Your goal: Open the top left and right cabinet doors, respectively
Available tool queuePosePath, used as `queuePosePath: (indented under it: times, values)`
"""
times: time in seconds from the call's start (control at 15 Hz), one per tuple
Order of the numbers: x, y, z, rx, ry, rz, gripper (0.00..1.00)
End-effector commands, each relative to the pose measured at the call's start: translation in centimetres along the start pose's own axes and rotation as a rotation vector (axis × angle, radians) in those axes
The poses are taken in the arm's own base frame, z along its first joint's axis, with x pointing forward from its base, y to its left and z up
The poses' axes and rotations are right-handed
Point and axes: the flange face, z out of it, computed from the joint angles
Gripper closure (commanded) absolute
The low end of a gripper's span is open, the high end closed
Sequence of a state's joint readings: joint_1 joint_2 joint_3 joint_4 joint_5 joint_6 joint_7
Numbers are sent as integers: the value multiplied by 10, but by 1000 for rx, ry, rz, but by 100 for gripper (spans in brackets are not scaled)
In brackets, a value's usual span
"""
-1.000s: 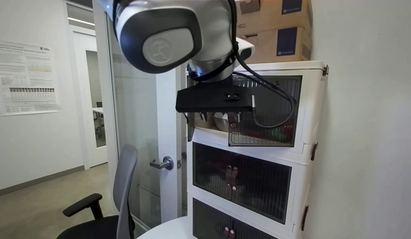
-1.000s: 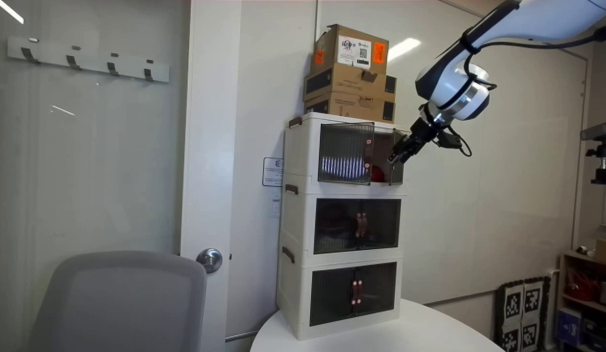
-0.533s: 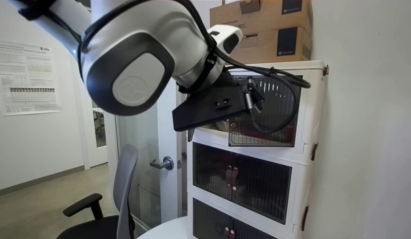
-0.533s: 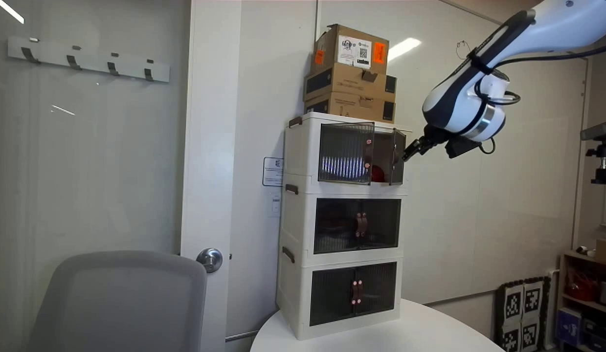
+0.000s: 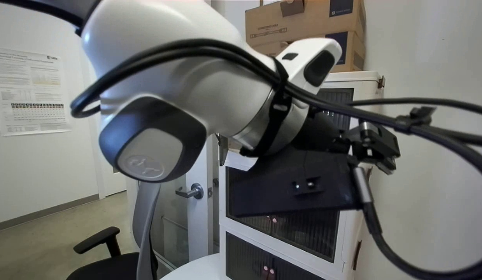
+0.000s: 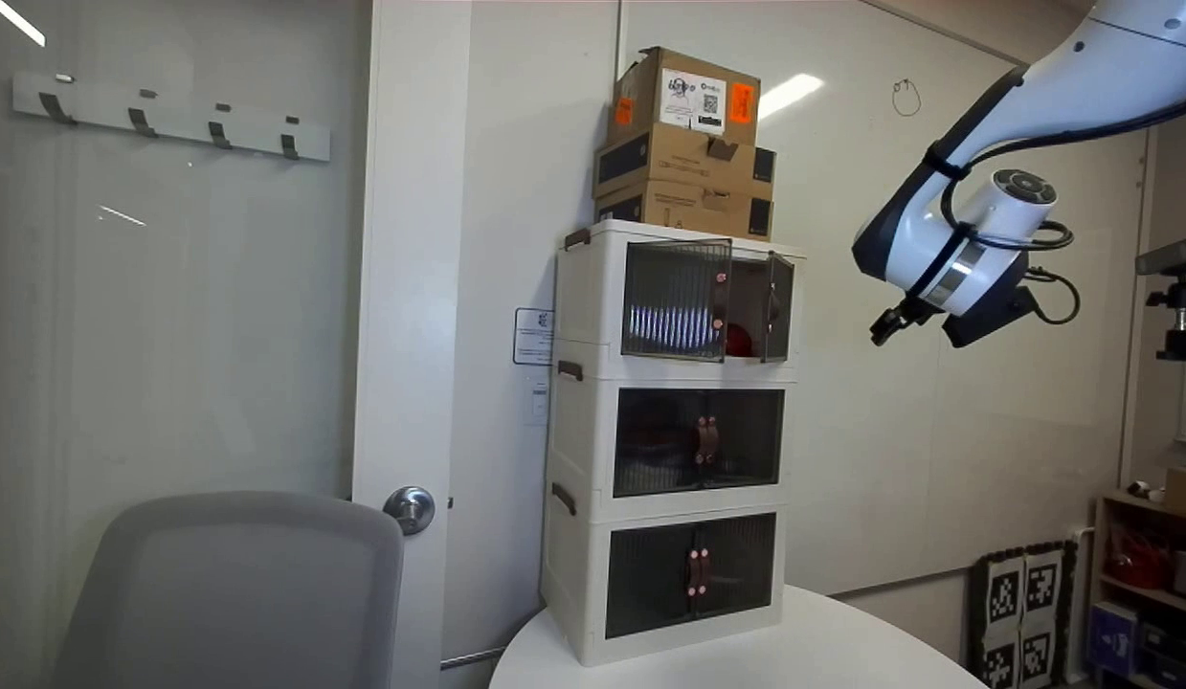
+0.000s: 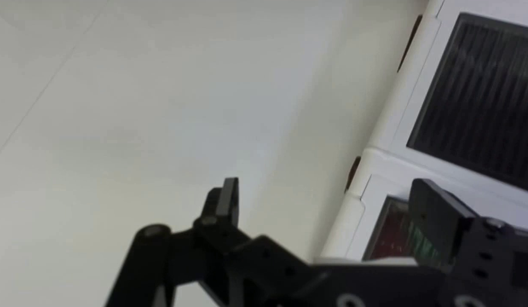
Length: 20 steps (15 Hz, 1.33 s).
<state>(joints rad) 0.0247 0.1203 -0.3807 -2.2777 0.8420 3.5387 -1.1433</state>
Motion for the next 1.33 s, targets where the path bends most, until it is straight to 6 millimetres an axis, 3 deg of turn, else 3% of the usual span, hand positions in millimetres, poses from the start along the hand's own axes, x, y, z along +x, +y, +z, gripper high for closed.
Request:
queuePosePath:
  times: [0.0,0.2,0.6,0.87,1.07,1.27]
  values:
    - [-28,-26,-1,50,-105,-67,0]
    - [-58,-62,-5,187,-184,-94,0]
    - [-153,-139,-21,295,-397,-88,0]
    - [-217,-165,-34,288,-562,-30,0]
    - [-261,-182,-43,379,-678,5,0]
    - [-256,-193,-48,490,-706,65,0]
